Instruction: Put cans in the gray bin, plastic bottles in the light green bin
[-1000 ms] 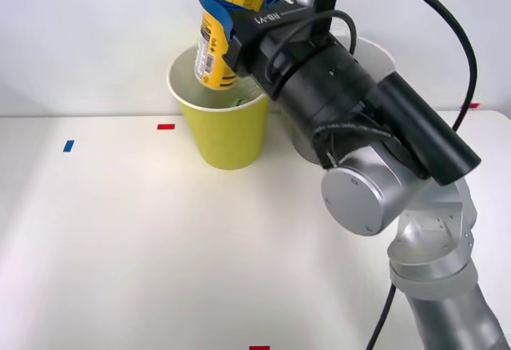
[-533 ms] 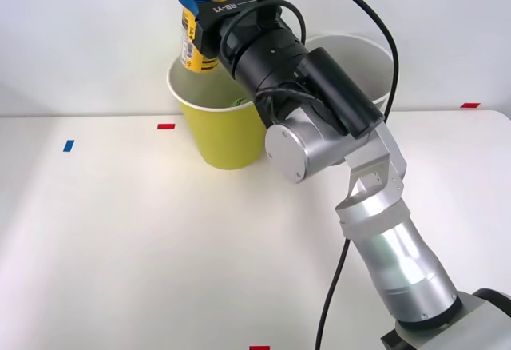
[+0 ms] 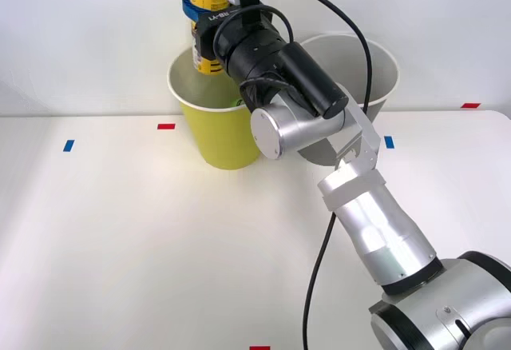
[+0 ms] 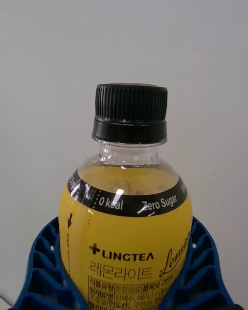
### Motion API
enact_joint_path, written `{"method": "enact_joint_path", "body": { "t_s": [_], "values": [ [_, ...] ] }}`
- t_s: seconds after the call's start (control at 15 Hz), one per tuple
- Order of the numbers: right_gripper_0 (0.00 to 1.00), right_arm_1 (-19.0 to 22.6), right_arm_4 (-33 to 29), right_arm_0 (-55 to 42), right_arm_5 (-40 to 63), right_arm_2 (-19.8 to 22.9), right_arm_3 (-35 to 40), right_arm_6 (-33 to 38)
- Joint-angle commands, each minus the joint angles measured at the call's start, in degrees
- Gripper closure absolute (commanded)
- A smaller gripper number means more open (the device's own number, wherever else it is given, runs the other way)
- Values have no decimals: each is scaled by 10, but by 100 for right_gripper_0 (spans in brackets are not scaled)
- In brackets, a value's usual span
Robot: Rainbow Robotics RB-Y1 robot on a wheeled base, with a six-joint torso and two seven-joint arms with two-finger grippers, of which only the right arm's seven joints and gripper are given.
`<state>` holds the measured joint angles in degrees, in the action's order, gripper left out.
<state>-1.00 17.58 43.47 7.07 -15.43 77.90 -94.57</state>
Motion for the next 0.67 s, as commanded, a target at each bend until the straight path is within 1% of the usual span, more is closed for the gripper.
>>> {"method": "enact_joint_path", "body": {
  "t_s": [0.07, 0.13, 0.2, 0.27, 0.33, 0.67],
  "values": [
    [100, 0, 4, 2, -17, 0, -8, 5],
    [94, 0, 4, 2, -19, -1, -7, 6],
    [59, 0, 4, 2, -19, -2, -7, 6],
    [23, 0, 4, 2, -19, -5, -7, 6],
    [0, 0, 4, 2, -19, -9, -7, 8],
    [0, 6, 5, 1, -51, -20, -7, 10]
  ]
}}
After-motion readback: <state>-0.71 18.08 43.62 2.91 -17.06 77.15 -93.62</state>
